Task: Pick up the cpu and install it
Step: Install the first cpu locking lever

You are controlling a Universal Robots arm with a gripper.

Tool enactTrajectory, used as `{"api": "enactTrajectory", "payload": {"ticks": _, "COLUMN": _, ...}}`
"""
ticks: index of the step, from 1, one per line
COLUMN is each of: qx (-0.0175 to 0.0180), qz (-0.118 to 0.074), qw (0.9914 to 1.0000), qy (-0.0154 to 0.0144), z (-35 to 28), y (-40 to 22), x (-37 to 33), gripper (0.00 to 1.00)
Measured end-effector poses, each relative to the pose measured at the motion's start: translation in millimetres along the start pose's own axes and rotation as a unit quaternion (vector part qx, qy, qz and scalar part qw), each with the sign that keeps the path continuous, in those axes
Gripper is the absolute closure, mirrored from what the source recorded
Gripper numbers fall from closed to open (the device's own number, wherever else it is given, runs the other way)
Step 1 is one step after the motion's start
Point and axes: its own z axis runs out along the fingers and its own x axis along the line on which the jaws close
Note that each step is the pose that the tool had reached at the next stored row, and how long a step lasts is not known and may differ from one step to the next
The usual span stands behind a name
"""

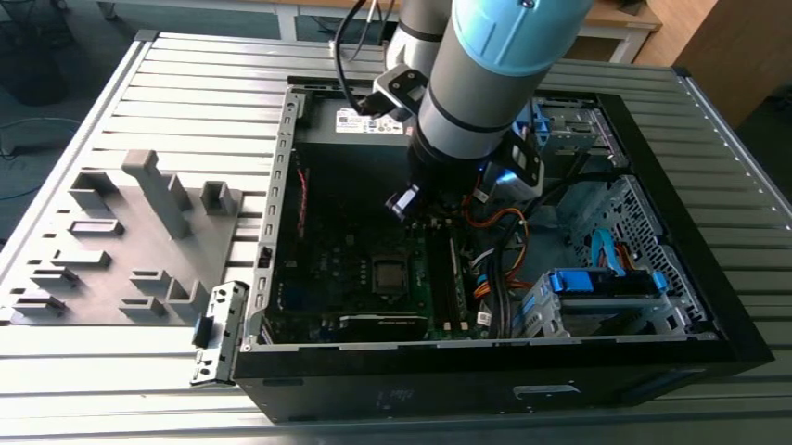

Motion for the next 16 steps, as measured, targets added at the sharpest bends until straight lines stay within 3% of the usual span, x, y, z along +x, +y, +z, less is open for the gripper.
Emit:
{"api": "enactTrajectory", "payload": {"ticks": 9, "qx": 0.0058, "qz": -0.001, "qw": 0.99996, "qy": 0.0060, "z": -0.8, "y": -2.0, "x": 2.8, "gripper": 0.89}}
{"api": "enactTrajectory", "payload": {"ticks": 16, "qx": 0.0063, "qz": -0.002, "qw": 0.99995, "qy": 0.0069, "z": -2.1, "y": -6.0, "x": 7.2, "gripper": 0.89}}
